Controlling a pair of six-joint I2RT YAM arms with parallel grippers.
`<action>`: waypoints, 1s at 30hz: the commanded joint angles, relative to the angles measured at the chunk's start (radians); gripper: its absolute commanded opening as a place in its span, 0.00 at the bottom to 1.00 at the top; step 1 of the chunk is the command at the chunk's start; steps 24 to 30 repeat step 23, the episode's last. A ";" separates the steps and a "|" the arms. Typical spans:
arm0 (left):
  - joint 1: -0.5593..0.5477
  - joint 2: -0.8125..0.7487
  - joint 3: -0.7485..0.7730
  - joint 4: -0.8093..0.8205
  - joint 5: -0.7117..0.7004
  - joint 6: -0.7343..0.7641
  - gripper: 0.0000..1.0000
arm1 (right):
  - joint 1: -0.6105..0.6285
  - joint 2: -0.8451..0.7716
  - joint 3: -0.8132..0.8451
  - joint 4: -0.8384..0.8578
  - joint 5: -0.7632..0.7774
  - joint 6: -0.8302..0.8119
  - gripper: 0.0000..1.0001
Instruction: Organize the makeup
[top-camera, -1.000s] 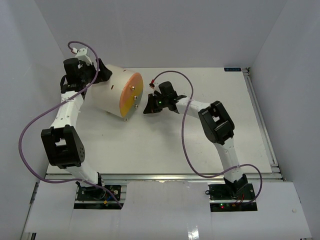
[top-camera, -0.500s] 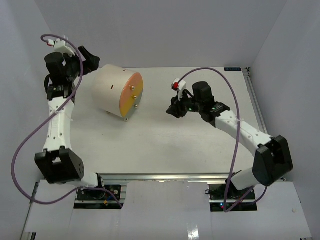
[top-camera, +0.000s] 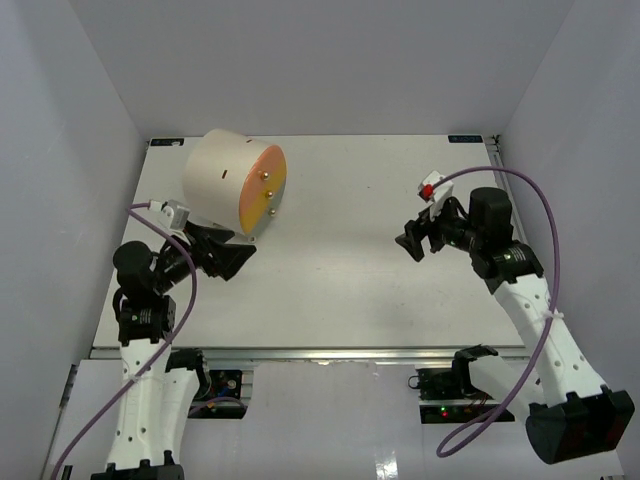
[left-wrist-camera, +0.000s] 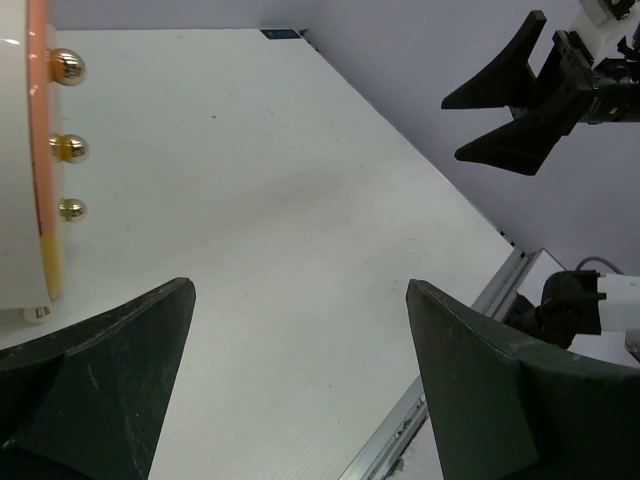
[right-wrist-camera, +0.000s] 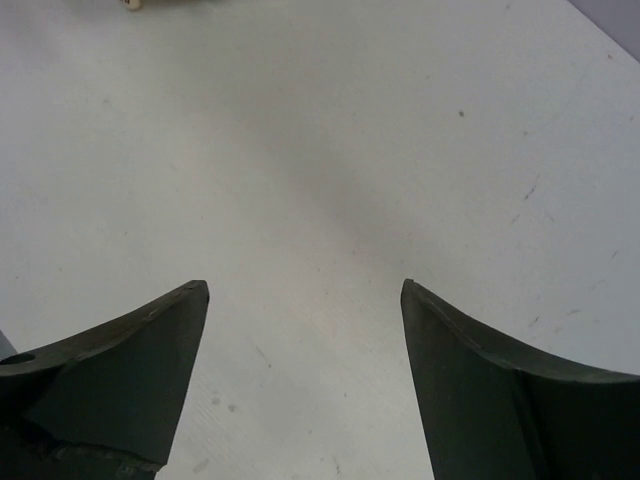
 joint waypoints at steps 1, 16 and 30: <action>-0.009 -0.131 -0.098 0.027 0.078 0.002 0.98 | -0.008 -0.176 -0.111 0.001 0.059 -0.015 0.90; -0.031 -0.111 -0.151 0.052 0.043 0.024 0.98 | -0.007 -0.294 -0.238 0.054 0.196 0.099 0.90; -0.035 -0.120 -0.154 0.050 0.037 0.026 0.98 | -0.008 -0.283 -0.261 0.078 0.208 0.098 0.90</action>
